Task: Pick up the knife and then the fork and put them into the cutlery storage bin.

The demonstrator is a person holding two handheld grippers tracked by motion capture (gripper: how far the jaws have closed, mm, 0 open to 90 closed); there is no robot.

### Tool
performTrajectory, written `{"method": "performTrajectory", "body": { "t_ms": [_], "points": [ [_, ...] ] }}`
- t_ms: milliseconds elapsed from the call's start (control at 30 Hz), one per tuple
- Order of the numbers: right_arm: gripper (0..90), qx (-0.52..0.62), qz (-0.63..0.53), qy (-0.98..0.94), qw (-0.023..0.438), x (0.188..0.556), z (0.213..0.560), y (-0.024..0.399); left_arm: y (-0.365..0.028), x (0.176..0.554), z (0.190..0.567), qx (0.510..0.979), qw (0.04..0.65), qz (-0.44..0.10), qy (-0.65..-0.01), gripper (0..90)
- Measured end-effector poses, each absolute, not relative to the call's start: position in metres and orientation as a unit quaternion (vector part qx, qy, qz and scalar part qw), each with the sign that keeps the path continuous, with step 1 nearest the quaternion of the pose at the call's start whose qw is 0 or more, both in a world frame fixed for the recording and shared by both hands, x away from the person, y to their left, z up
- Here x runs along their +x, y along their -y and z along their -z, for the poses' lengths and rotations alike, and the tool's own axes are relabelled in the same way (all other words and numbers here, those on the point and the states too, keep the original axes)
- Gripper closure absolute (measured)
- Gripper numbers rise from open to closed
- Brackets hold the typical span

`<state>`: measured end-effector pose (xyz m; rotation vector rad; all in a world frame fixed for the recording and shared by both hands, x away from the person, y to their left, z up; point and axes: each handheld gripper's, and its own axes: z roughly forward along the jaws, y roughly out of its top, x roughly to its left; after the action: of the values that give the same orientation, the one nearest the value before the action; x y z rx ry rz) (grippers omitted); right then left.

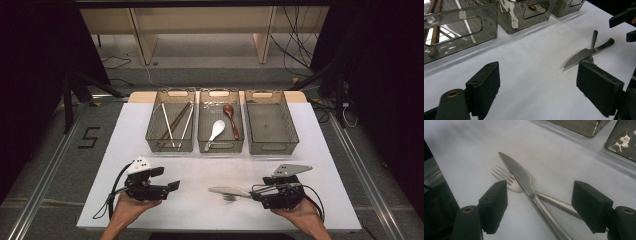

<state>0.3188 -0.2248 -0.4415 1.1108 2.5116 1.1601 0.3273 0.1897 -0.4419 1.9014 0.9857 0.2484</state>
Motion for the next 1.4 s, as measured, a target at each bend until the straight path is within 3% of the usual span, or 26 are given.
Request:
{"method": "performTrajectory", "body": {
  "t_ms": [300,633,1167,1400],
  "points": [
    [30.0,0.359,-0.352,-0.861,0.082,0.326,0.442,0.221,-0.194,0.322,0.444,0.768,0.482,-0.112,-0.407,18.4],
    [36.3,0.325,-0.271,-0.904,0.068,0.339,0.446,0.208,-0.193,0.319,0.449,0.774,0.477,-0.113,-0.401,18.4],
    [57.4,0.296,-0.204,-0.932,0.054,0.343,0.458,0.19,-0.19,0.319,0.451,0.779,0.473,-0.112,-0.396,18.6],
    [62.3,0.287,-0.183,-0.939,0.054,0.344,0.461,0.183,-0.19,0.319,0.45,0.779,0.474,-0.112,-0.395,18.7]
  ]
}}
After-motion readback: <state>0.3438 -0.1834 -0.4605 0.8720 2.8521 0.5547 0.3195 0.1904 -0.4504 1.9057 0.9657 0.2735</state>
